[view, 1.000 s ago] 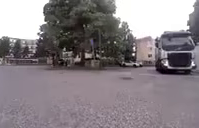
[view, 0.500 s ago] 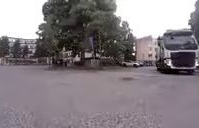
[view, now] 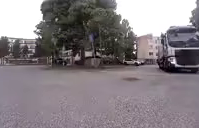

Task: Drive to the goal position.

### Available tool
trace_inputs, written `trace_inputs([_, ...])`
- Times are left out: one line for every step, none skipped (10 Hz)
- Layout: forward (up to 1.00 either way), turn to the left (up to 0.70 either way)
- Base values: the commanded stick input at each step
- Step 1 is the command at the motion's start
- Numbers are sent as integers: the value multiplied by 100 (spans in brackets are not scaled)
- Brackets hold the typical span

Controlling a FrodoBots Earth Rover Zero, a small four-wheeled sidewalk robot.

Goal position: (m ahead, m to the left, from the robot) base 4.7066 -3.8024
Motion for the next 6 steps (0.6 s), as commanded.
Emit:
trace_inputs([60,0])
trace_inputs([60,0])
trace_inputs([60,0])
trace_inputs([60,0])
trace_inputs([60,0])
trace_inputs([60,0])
